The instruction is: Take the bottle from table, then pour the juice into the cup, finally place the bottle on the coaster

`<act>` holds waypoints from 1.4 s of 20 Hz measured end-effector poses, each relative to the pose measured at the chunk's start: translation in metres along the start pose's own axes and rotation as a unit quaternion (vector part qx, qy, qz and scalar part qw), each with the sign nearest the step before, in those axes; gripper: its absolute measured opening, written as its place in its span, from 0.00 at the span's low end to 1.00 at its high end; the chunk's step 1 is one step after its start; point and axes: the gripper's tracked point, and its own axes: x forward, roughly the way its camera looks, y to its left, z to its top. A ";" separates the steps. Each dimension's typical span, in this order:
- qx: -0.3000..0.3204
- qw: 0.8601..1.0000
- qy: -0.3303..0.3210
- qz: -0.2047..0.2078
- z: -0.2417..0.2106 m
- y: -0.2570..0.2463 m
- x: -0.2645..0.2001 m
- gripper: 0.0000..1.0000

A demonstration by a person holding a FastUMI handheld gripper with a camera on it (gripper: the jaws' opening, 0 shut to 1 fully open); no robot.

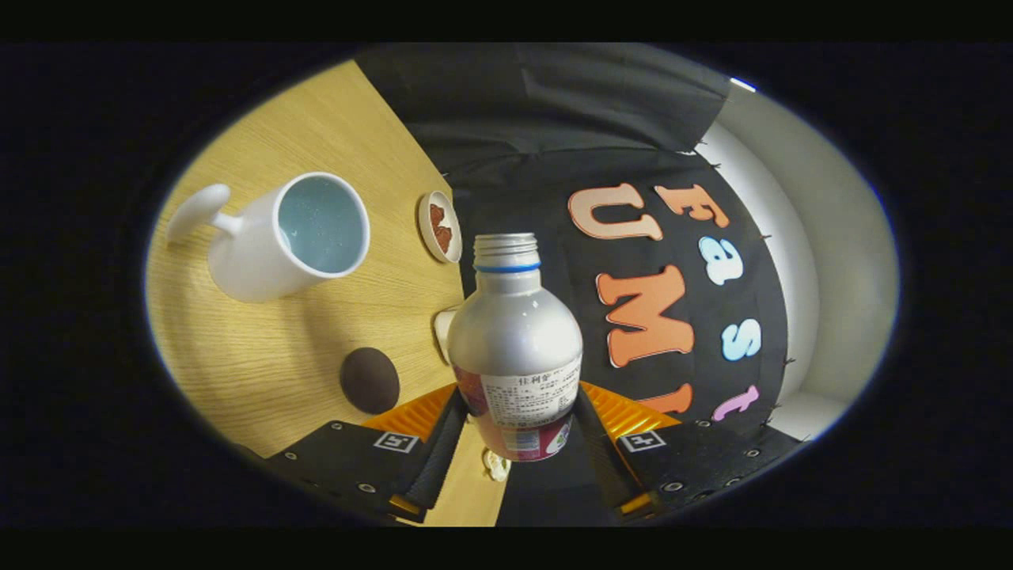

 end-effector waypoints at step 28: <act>-0.169 0.984 -0.041 -0.037 0.014 -0.007 0.011 0.77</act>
